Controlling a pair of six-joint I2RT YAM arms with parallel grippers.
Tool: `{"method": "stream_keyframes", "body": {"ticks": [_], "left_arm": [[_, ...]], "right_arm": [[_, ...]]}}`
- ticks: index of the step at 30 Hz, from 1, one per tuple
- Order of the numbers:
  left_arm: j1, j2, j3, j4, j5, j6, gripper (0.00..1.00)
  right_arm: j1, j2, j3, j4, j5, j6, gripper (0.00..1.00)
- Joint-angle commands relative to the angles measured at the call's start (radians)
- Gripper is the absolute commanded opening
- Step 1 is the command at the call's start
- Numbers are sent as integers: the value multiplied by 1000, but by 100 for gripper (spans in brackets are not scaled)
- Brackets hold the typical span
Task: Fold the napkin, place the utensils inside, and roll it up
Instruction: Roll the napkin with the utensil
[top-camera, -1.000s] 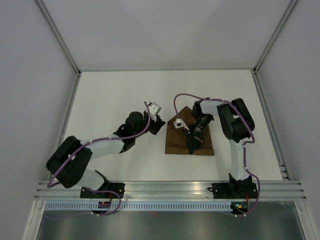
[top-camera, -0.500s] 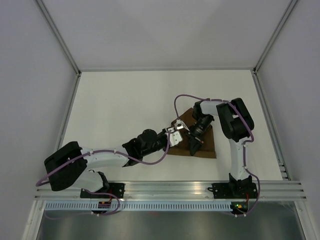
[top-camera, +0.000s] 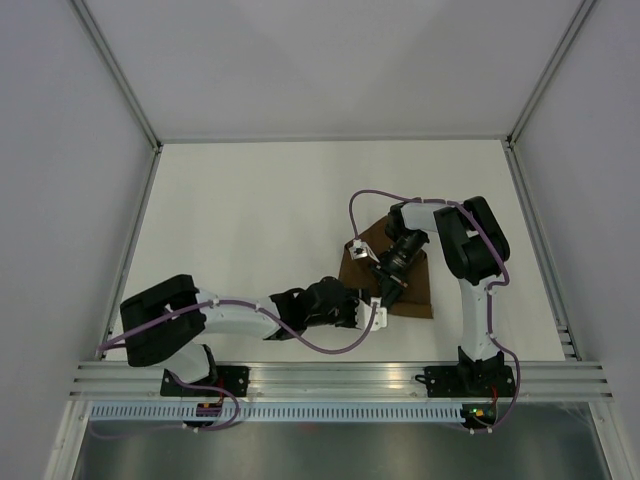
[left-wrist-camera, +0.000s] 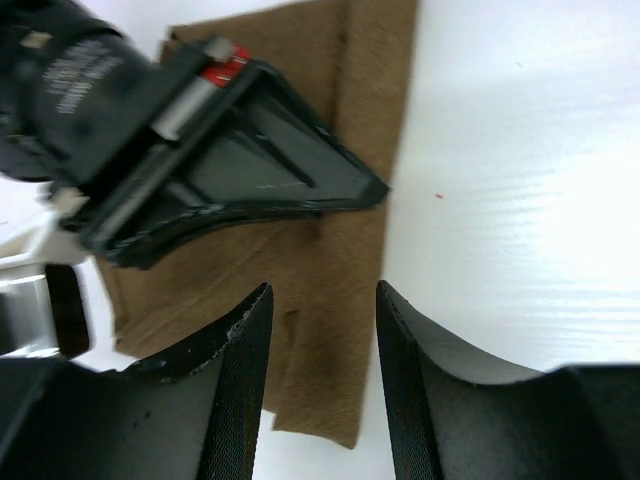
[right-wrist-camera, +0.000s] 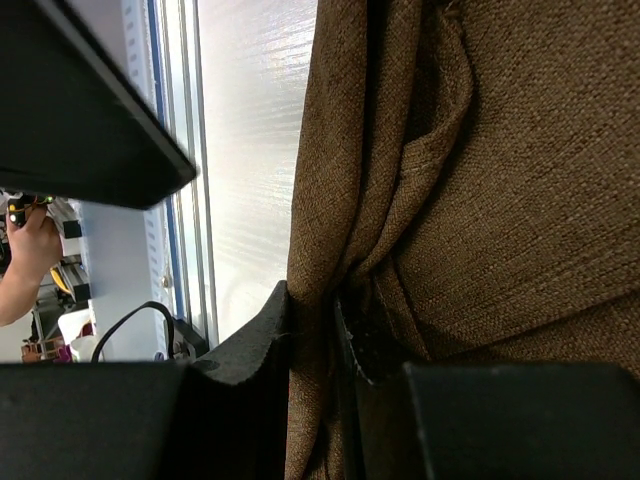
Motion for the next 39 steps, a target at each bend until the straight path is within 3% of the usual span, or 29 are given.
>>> {"method": "stream_keyframes", "body": {"ticks": [1,17,29,32,36,39], "left_arm": [[-14,54,49,-26,48,81,51],[-20,221,99,76,60,136,54],[-22,287,155,-21,106,149,42],[-22,310,196,-87,119,132,36],[-19,341,290,-250,132,84,8],[-16,345,302,-261,155,41,2]], "right_arm": [[-3,22,-23,208,167,-47,4],[-3,20,-26,216,174,-43,4],[-3,17,-29,220,174,-36,4],[-1,12,-32,226,177,-32,4],[-3,-6,-47,266,188,-9,5],[-3,-27,-57,298,196,22,14]]}}
